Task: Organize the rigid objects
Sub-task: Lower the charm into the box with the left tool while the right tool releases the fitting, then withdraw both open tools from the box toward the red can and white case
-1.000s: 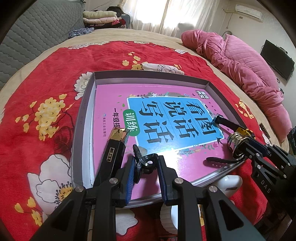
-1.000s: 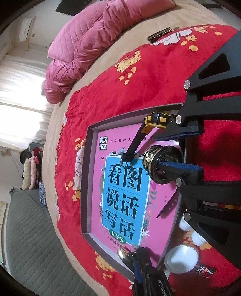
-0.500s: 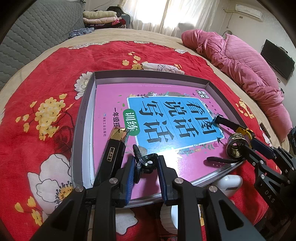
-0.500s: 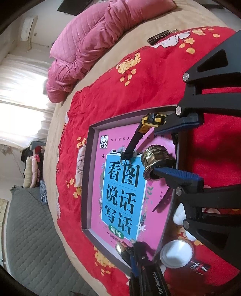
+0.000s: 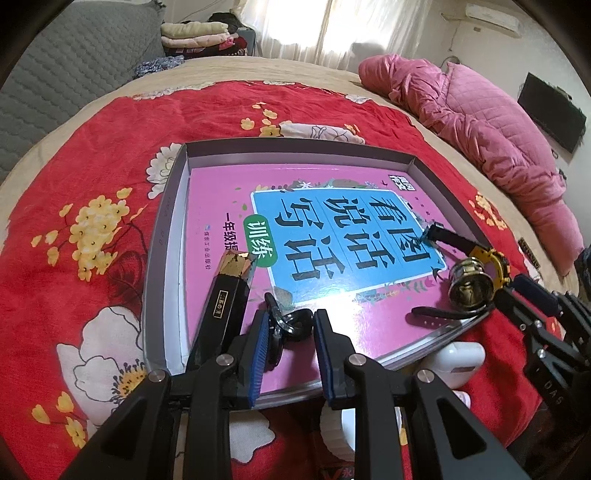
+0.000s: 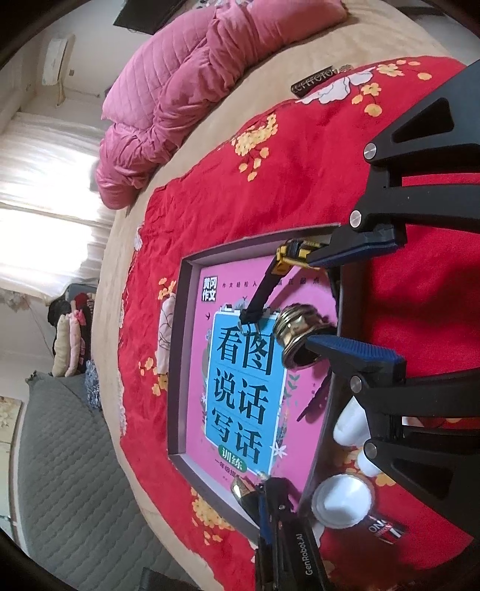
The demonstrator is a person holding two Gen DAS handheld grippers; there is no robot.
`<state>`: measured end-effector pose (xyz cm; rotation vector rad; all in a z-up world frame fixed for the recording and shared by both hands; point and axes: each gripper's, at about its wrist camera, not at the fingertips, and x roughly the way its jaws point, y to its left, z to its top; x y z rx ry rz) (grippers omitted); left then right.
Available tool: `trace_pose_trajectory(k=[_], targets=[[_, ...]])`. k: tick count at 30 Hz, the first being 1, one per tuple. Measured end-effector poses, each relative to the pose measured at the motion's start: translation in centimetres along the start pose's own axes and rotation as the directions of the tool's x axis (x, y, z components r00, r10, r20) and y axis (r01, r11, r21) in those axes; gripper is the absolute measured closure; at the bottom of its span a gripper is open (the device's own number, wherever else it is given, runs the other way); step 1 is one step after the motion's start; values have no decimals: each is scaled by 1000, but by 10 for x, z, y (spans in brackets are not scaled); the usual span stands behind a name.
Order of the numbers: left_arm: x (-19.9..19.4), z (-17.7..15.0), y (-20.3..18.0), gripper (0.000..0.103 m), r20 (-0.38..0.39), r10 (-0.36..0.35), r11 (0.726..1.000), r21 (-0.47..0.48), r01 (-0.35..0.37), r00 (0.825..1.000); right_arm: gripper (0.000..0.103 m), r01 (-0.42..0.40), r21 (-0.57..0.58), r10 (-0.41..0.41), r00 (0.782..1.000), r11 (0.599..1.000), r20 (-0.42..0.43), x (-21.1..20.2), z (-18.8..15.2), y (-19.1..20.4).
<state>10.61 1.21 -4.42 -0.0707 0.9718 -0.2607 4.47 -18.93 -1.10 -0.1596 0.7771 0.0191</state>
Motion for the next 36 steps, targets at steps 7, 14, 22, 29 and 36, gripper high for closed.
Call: trace_pose_trajectory(k=[7, 14, 22, 29, 36], targets=[[-2, 0, 0, 78, 3, 4, 1000, -1, -4, 1000, 60, -2, 8, 2, 1000, 1000, 17, -7, 1, -5], [-10, -4, 1, 77, 15, 6, 1000, 2, -6, 1000, 59, -6, 12, 5, 1000, 1000, 24, -12, 1, -7], [-17, -5, 0, 74, 20, 17, 1000, 1, -17, 1000, 58, -14, 21, 14, 999, 1000, 31, -18, 0, -7], [-29, -10, -1, 72, 30, 22, 1000, 5, -22, 999, 58, -21, 30, 20, 999, 999, 39, -23, -1, -10], [-36, -12, -1, 70, 38, 34, 999, 7, -35, 999, 57, -33, 31, 32, 998, 999, 49, -28, -2, -11]])
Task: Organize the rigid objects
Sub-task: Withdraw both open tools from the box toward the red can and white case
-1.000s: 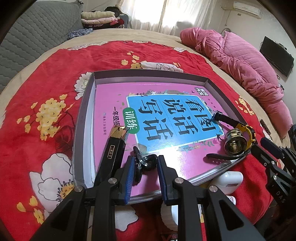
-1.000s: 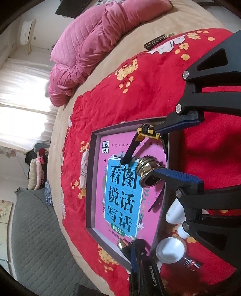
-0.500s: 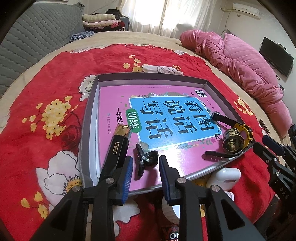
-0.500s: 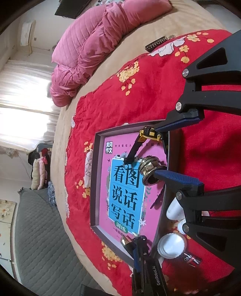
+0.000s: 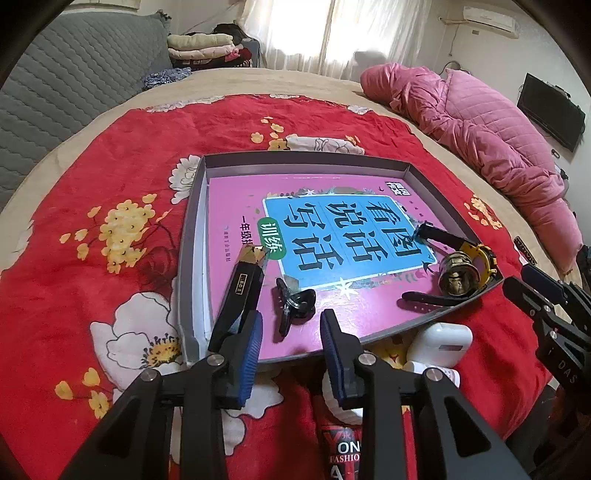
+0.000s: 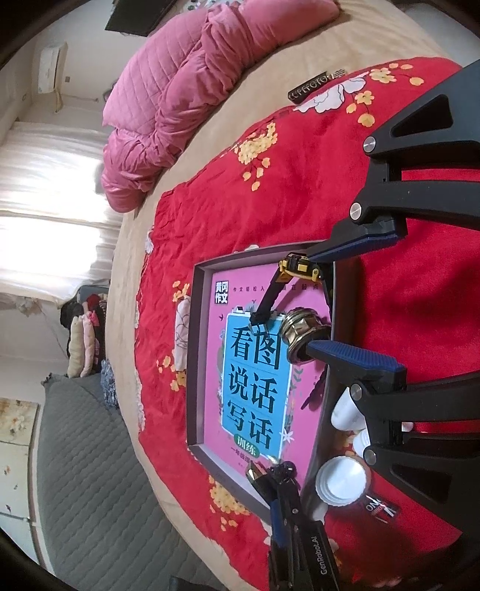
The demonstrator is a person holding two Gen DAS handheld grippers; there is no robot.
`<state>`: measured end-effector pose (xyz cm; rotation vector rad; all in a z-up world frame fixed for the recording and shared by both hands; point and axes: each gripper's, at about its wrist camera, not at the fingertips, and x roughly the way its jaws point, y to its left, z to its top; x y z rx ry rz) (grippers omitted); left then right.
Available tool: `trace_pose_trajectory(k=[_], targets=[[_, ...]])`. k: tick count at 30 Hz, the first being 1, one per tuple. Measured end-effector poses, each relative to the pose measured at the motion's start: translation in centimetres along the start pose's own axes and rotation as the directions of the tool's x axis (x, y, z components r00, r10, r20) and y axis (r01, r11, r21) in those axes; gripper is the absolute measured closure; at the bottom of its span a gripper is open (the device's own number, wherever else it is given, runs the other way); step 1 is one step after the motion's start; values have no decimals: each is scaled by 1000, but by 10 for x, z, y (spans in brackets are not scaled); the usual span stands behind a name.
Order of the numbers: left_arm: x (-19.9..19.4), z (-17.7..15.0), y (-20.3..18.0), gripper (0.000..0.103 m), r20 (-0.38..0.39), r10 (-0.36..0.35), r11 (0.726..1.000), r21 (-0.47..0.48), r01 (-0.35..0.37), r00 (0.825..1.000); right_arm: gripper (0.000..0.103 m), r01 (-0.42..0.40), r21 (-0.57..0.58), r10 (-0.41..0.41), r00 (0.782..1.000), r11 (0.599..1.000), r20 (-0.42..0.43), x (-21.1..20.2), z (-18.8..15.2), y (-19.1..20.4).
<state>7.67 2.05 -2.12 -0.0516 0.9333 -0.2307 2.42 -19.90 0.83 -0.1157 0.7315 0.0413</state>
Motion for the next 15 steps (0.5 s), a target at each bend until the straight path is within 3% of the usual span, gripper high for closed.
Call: trace_pose_trajectory(k=[6, 15], targets=[[-6, -2, 0, 68, 7, 10, 1000, 0, -10, 1000, 50, -8, 11, 8, 1000, 1000, 16, -7, 1, -2], [-16, -5, -3, 68, 15, 30, 999, 19, -31, 999, 49, -19, 28, 18, 999, 999, 28, -14, 0, -7]])
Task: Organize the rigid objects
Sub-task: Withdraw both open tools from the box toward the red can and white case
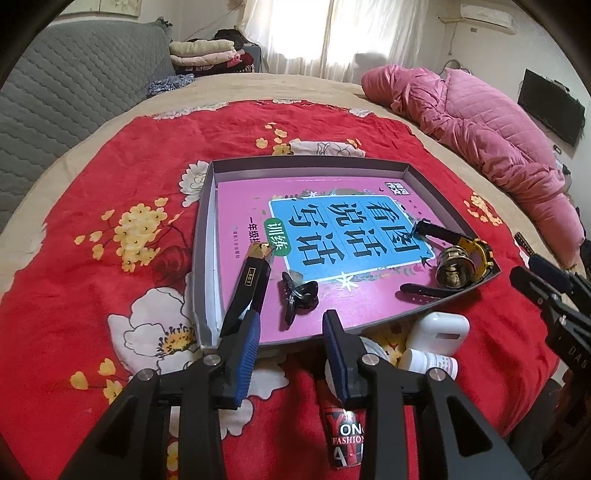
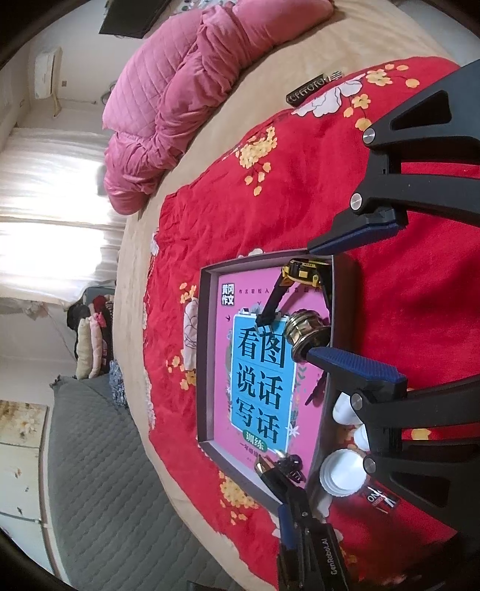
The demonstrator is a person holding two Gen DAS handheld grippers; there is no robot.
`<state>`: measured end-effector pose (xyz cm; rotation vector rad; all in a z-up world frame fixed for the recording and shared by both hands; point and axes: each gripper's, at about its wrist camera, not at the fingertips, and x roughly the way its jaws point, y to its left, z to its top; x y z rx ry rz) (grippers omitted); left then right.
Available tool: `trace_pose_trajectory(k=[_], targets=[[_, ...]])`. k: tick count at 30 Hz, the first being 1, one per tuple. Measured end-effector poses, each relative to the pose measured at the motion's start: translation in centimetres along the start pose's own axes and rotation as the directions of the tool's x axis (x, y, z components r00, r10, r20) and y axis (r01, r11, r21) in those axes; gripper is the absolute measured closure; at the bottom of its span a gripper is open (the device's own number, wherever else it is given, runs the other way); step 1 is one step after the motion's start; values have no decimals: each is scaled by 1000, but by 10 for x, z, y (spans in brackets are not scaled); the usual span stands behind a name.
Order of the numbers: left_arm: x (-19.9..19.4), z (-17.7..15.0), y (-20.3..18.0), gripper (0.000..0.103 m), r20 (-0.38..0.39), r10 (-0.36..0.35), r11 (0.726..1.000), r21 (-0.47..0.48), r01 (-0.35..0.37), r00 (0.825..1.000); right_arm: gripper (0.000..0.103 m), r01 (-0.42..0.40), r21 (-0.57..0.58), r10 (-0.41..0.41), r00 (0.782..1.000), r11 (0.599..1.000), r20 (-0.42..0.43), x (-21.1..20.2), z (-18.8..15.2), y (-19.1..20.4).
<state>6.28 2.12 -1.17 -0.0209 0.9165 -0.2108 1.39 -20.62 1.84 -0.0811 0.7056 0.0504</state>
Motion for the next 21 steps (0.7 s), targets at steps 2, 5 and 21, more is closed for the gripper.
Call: trace_pose_trajectory(k=[2, 5, 21], targets=[[-3, -1, 0, 68, 2, 1, 1000, -3, -1, 1000, 49, -9, 11, 9, 1000, 1000, 3, -2, 1, -3], [-6, -1, -1, 68, -2, 0, 1000, -12, 0, 1000, 47, -34, 43, 33, 999, 999, 10, -6, 1, -7], [-33, 0, 3, 67, 45, 19, 999, -45, -17, 999, 40, -79, 85, 74, 995, 993, 62, -25, 4, -17]])
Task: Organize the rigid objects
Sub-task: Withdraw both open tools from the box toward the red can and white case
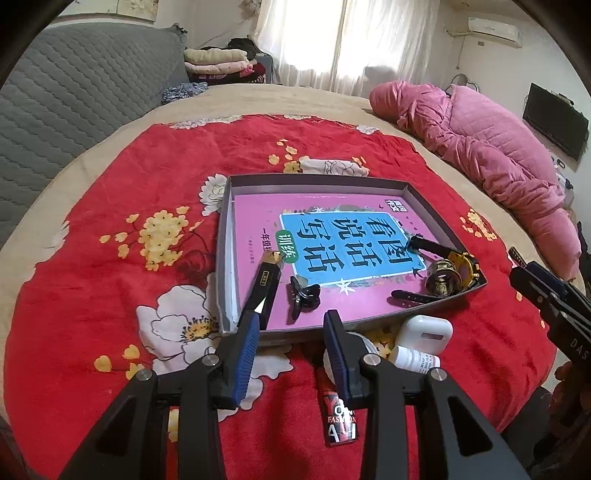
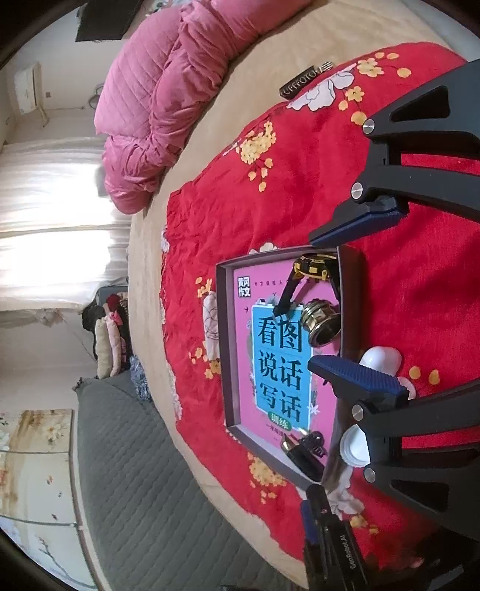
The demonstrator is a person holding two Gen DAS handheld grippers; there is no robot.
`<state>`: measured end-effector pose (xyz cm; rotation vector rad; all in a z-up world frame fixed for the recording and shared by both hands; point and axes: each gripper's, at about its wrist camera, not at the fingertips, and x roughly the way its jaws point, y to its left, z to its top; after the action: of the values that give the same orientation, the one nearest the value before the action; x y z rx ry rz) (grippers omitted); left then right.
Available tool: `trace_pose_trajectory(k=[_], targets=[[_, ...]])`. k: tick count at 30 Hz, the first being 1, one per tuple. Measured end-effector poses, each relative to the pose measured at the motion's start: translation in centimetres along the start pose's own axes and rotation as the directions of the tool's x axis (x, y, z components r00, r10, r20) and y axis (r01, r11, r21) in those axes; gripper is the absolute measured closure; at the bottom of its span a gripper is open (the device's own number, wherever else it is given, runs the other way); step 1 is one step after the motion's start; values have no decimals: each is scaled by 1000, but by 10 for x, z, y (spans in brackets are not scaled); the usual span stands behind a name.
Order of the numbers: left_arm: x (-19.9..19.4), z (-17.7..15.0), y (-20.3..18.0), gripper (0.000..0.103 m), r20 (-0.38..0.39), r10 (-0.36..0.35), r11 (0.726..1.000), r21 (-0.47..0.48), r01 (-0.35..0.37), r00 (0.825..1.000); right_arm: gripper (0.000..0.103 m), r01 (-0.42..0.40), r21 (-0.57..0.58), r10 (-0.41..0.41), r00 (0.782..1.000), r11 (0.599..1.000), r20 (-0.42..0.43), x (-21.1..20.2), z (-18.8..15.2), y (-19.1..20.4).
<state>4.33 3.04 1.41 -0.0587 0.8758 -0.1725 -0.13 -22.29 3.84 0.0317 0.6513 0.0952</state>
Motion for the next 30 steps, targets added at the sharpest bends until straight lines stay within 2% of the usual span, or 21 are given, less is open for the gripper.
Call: trace_pose_trajectory(k=[14, 30], targets=[[-22, -6, 1, 66, 13, 17, 1000, 5, -17, 1000, 35, -35, -29, 36, 998, 999, 44, -14, 5, 8], [-28, -19, -13, 66, -31, 19, 999, 42, -17, 999, 34, -64, -36, 65, 997, 997, 35, -20, -1, 5]])
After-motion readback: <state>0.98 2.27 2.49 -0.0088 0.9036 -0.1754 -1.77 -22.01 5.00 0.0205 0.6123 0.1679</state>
